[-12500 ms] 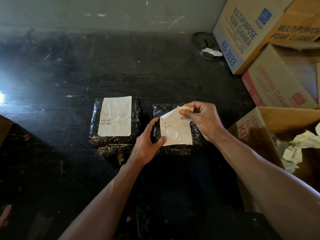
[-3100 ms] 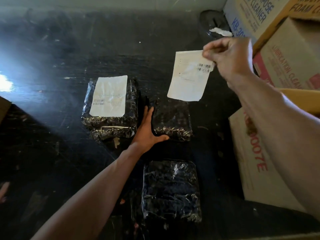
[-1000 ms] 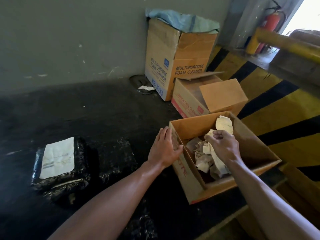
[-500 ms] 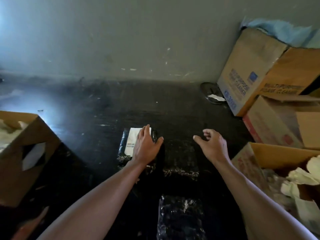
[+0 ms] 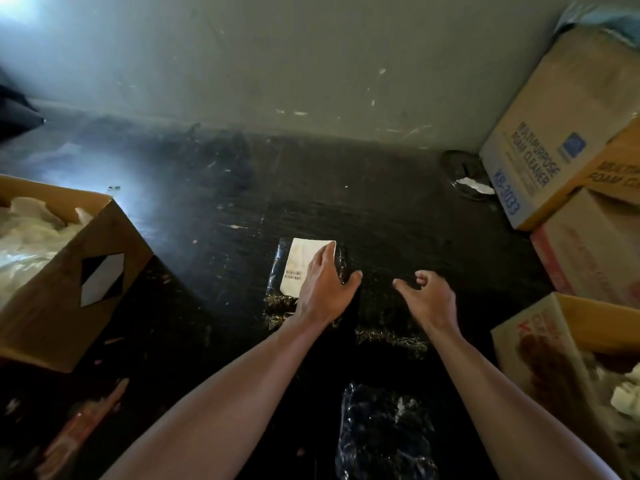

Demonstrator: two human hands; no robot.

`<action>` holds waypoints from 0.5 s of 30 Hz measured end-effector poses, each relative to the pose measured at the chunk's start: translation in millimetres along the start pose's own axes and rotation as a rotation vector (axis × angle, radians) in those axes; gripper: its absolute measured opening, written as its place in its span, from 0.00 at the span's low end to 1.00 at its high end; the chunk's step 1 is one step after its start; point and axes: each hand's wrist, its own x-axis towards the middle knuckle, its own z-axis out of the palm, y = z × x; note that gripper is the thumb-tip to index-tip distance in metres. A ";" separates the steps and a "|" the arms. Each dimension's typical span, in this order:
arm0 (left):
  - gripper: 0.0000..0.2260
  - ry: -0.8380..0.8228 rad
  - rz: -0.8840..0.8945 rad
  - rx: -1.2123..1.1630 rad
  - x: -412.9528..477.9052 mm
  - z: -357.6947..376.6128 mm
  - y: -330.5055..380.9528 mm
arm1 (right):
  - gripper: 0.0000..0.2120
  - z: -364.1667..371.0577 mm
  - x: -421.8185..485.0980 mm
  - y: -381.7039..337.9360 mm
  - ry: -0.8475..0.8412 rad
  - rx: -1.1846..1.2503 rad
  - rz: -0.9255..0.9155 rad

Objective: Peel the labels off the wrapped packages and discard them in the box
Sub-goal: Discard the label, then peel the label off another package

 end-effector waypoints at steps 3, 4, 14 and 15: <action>0.38 -0.080 -0.015 -0.024 0.4 22.8 14.7 | 0.32 -0.5 4.4 13.5 0.016 -0.019 0.013; 0.38 -0.102 -0.032 -0.034 0.6 30.3 17.9 | 0.33 -0.7 5.7 18.9 0.015 -0.021 0.017; 0.41 -0.235 -0.376 -0.195 -2.9 104.8 -0.2 | 0.41 12.9 34.8 75.7 -0.081 -0.048 0.082; 0.41 -0.229 -0.400 -0.208 -2.7 109.9 -5.9 | 0.42 16.5 37.1 80.7 -0.097 -0.055 0.080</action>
